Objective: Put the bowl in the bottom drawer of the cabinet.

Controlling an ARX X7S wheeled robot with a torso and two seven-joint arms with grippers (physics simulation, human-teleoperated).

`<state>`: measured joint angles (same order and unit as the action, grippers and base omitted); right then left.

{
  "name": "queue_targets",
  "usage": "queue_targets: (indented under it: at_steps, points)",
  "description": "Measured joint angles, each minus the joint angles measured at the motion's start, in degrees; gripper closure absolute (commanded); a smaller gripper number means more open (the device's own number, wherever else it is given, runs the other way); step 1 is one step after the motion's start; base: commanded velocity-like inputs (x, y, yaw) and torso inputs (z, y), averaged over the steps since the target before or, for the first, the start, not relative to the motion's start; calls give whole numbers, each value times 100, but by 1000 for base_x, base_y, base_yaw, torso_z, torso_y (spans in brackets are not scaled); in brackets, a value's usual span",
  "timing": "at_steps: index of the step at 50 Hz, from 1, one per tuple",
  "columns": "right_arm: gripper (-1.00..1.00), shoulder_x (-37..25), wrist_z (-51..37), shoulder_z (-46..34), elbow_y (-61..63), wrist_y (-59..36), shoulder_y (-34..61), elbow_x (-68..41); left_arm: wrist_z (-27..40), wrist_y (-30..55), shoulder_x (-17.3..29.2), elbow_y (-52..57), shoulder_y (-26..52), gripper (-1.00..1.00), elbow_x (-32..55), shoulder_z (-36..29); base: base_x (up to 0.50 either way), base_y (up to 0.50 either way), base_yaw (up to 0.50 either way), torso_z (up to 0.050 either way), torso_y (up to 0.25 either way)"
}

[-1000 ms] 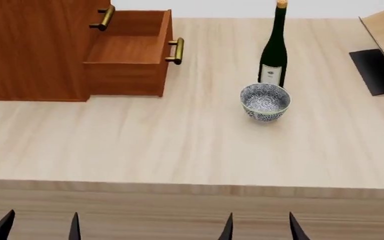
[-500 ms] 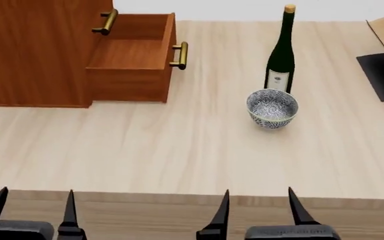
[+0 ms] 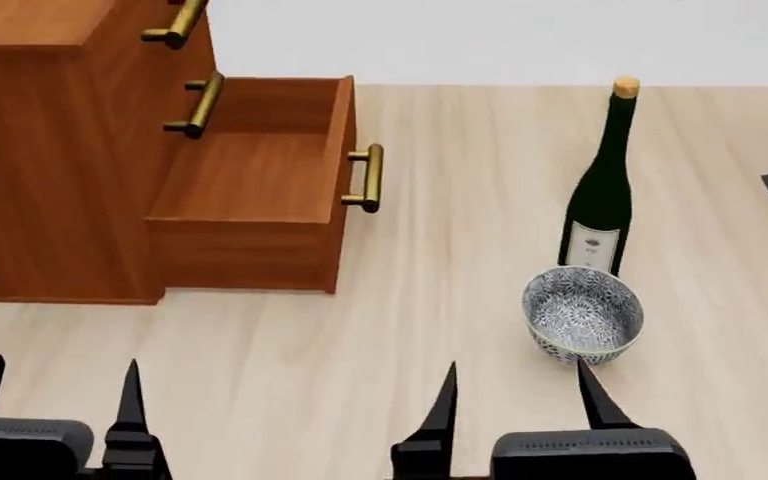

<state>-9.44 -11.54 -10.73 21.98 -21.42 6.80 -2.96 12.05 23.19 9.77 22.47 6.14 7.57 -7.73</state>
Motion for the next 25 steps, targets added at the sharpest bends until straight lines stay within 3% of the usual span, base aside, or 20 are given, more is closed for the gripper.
queue_targets:
  at_steps: [15, 25]
  points:
    - [-100, -55, -67, 11, -71, 97, -22, -65, 80, -25, 52, 34, -50, -100, 56, 11, 500, 351, 0, 48, 1]
    - [-100, -76, -98, 17, -132, 266, -65, -125, 146, -78, 100, 48, -115, -100, 42, -6, 28, 28, 0, 5, 0]
